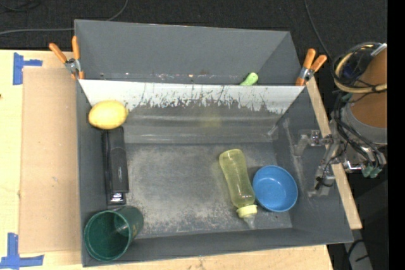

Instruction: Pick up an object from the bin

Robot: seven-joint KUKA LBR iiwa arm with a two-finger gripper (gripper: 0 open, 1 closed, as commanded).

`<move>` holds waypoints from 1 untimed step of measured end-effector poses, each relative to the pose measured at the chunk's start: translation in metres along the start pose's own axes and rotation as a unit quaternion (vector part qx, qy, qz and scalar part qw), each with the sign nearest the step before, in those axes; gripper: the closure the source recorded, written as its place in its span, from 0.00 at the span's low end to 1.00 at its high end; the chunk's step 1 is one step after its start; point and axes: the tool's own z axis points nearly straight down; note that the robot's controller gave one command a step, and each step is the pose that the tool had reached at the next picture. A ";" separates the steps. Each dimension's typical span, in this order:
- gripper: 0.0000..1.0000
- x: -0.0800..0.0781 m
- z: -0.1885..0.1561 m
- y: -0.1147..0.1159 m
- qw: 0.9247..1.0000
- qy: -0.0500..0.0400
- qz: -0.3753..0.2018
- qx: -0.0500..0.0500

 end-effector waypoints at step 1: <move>0.00 0.000 0.000 0.000 1.000 0.000 0.000 0.000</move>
Offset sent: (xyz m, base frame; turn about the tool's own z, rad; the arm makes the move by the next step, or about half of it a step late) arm -0.0260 0.0098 -0.0595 -0.0134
